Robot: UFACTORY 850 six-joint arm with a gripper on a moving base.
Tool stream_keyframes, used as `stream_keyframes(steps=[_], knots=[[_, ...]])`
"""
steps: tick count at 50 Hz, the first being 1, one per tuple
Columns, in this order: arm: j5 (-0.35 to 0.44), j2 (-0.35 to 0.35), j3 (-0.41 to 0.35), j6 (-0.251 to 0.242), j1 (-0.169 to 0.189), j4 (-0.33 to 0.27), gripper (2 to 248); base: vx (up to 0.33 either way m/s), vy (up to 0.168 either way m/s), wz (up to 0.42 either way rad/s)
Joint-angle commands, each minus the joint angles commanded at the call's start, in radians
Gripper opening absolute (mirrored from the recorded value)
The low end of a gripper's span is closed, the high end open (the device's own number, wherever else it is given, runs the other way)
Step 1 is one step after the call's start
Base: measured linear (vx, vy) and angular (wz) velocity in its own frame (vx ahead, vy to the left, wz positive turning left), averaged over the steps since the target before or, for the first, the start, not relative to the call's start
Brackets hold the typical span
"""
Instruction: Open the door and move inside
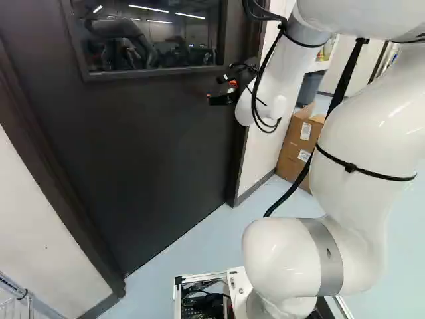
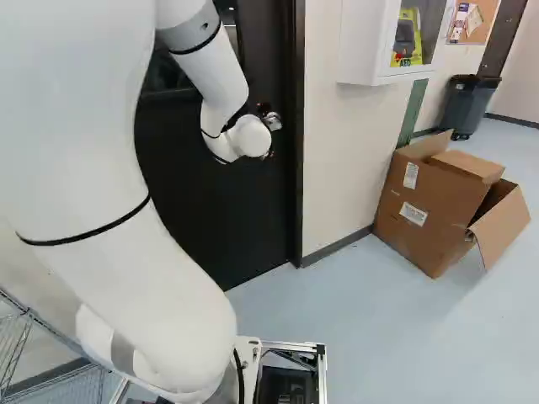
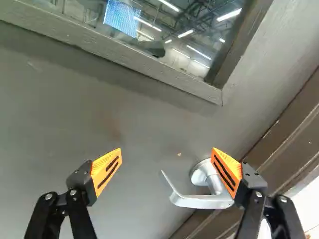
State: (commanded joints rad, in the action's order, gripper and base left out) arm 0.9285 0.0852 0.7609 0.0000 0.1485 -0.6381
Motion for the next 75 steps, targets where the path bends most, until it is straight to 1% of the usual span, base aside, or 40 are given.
stream_keyframes(steps=[13,38,75], knots=[[0.000,0.041,0.014,0.000,-0.004,0.000,247,0.000,0.000,0.000],[0.000,0.089,0.006,0.000,-0.024,0.000,247,0.000,0.000,0.000],[0.000,0.160,-0.006,0.000,-0.025,0.000,247,0.000,0.000,0.000]])
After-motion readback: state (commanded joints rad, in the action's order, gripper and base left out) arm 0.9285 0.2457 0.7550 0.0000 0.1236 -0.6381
